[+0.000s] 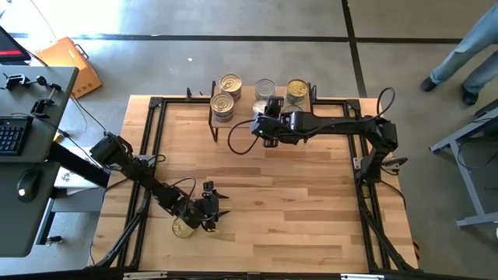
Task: Stack canned seafood by type on shelf
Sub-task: Stack the green white tuna can on top of the other green white tuna can on the shelf
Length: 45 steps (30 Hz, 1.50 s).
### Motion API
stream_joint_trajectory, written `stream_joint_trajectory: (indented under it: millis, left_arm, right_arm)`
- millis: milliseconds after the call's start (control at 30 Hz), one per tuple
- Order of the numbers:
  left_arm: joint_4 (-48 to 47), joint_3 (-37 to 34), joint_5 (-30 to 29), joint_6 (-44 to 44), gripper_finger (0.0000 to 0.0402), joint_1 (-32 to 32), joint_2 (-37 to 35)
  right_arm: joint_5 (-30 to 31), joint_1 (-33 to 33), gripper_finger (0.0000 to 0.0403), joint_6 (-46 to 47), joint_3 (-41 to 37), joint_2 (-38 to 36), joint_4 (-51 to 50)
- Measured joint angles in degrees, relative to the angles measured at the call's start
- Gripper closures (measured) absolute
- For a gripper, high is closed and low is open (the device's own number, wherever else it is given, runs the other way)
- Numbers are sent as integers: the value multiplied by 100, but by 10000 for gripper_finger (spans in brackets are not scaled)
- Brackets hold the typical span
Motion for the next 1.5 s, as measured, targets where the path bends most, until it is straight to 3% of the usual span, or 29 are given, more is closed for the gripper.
stream_joint_trajectory:
  millis: [333,667,767,900,1033,1167,1233,1367,1500]
  left_arm:
    - [-1,0,0,0,172,0,0]
    - [1,-2,2,0,172,-2,0]
    - [4,-2,2,-82,172,-67,0]
    - [-244,119,18,-204,182,-274,-68]
    - [-1651,730,31,-430,200,-593,-530]
    - [-3993,1692,121,-777,218,-897,-959]
    - [-5306,2242,341,-895,227,-997,-1030]
    - [-7285,3085,463,-1847,239,-1080,-1027]
    - [-8421,3352,1215,-3314,249,-1252,-1019]
  right_arm:
    - [36,137,187,223,76,-66,-451]
    - [-36,897,187,1160,280,-371,-437]
    - [-359,1319,187,1438,-1,-372,-222]
    - [-848,2060,187,1714,-1091,-369,1061]
    - [-926,2734,187,2191,-2592,-356,3387]
    - [-1664,3091,191,2271,-3753,-356,5802]
    - [-980,3175,204,2038,-3989,-361,6298]
    - [1303,2897,255,1610,-3917,-669,5981]
    - [1645,2214,320,1752,-3574,-1069,5056]
